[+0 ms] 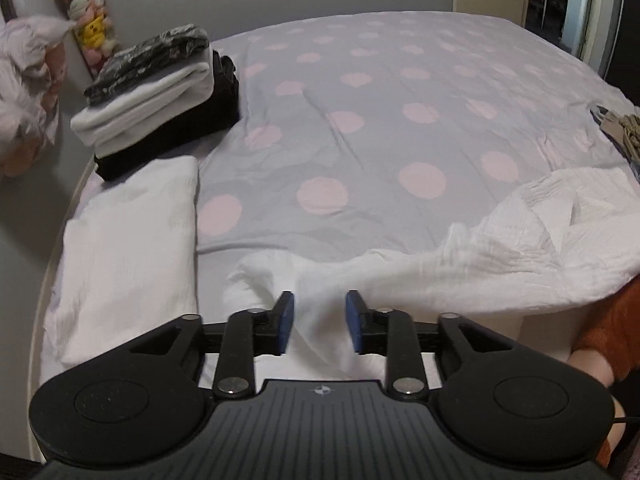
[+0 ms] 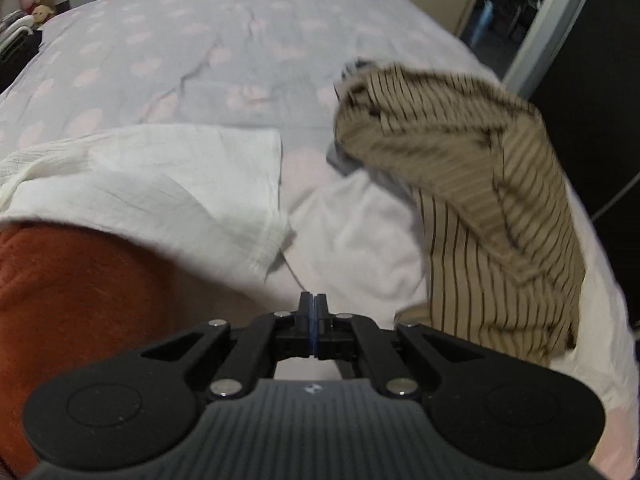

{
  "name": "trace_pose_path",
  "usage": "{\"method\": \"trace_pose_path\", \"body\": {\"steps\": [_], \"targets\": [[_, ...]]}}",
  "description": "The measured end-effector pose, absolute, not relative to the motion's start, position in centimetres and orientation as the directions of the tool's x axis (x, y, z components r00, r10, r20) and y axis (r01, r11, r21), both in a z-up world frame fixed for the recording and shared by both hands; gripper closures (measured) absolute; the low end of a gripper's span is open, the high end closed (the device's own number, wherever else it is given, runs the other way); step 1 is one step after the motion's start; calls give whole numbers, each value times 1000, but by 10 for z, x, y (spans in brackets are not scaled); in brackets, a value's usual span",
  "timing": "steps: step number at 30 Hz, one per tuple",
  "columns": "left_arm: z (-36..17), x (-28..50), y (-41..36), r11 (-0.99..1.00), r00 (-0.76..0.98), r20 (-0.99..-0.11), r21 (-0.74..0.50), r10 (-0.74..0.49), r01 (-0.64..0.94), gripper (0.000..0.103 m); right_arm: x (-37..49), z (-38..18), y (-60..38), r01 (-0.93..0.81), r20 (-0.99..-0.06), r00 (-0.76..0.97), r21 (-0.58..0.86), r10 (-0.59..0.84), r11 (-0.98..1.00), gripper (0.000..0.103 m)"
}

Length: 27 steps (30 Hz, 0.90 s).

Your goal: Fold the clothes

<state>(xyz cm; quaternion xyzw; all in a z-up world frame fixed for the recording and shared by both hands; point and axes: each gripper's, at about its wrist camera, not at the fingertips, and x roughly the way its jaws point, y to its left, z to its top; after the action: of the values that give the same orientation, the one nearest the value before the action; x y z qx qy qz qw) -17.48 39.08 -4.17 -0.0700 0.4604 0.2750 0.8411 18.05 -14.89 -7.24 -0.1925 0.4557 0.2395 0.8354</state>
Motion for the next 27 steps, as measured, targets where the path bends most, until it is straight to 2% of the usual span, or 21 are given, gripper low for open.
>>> {"method": "trace_pose_path", "body": {"steps": [4, 6, 8, 9, 11, 15, 21, 24, 27], "targets": [[-42, -173, 394, 847, 405, -823, 162, 399, -506, 63, 193, -64, -145, -565, -826, 497, -75, 266, 822, 101], [-44, -171, 398, 841, 382, -825, 190, 417, -507, 57, 200, -60, -134, -577, -816, 504, -75, 283, 813, 98], [-47, -169, 404, 833, 365, -824, 210, 432, -512, 56, 208, -57, -120, -598, -809, 507, -83, 296, 797, 96], [-48, -168, 407, 829, 359, -824, 217, 439, -516, 54, 211, -56, -112, -608, -806, 509, -88, 303, 789, 93], [-52, -167, 417, 817, 341, -826, 226, 450, -530, 49, 221, -57, -95, -630, -807, 501, -91, 314, 771, 72], [-64, -165, 445, 779, 293, -850, 197, 438, -595, 46, 242, -63, -55, -678, -811, 487, -117, 324, 726, 70], [-87, -149, 494, 697, 290, -879, 65, 379, -714, 45, 284, -86, 7, -723, -830, 449, -120, 332, 680, 51], [-100, -129, 502, 718, 294, -896, 39, 333, -695, 44, 307, -105, 33, -740, -848, 422, -117, 321, 662, 48], [-118, -116, 505, 742, 254, -927, 38, 277, -669, 42, 322, -126, 54, -759, -872, 394, -131, 289, 638, 38]]}}
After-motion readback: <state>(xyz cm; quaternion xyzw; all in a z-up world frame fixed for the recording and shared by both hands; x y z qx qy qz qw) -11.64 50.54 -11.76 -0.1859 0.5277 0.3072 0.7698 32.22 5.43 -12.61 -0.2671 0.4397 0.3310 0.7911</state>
